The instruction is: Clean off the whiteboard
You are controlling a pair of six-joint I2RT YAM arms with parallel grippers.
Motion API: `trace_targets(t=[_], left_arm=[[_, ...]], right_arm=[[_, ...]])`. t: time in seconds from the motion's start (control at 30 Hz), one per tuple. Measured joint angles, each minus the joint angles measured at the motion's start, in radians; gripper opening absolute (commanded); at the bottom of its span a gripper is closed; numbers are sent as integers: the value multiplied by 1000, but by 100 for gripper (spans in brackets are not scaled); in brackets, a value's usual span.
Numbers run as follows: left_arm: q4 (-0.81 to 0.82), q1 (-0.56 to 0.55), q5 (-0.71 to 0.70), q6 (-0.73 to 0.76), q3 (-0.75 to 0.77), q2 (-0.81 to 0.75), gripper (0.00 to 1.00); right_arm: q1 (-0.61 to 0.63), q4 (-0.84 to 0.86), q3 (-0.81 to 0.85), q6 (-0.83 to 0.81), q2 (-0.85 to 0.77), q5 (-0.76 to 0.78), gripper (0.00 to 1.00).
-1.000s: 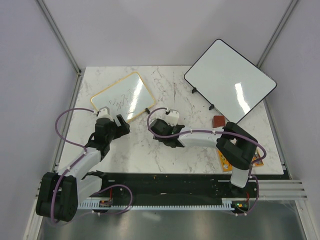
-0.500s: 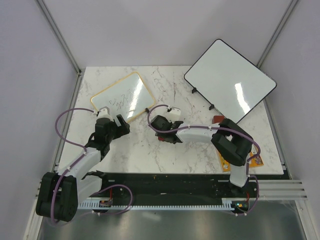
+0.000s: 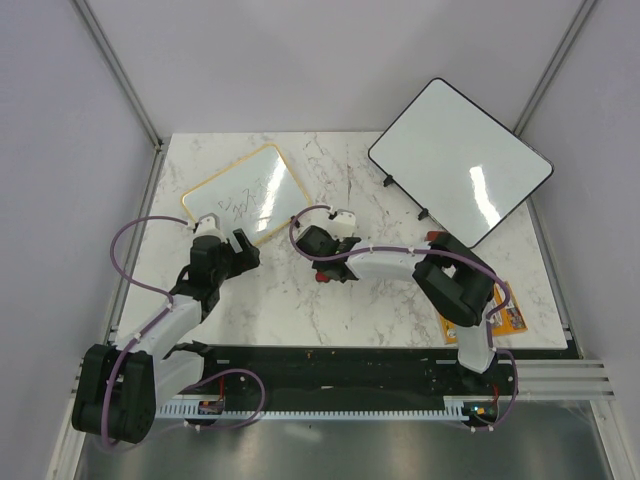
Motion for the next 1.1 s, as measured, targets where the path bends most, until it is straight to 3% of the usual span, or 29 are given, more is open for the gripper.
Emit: trace_targets(t=[0.37, 0.43, 0.5, 0.63, 0.7, 0.93, 1.1], left_arm=[[0, 1, 0, 0, 0, 6, 99], [0, 1, -1, 0, 0, 6, 99], [0, 1, -2, 0, 0, 6, 99], [-3, 4, -10, 0, 0, -7, 98], [-9, 6, -23, 0, -3, -54, 99], [40, 7, -53, -11, -75, -323, 100], [101, 8, -100, -11, -85, -363, 100]], right_arm=[[4, 6, -2, -21, 0, 2, 34], [7, 7, -2, -31, 0, 4, 31], [10, 8, -2, -45, 0, 6, 17], [13, 11, -1, -77, 0, 7, 6], [13, 16, -1, -99, 0, 6, 0], [6, 90, -92, -209, -76, -41, 0], [-22, 153, -164, -299, -197, -66, 0]])
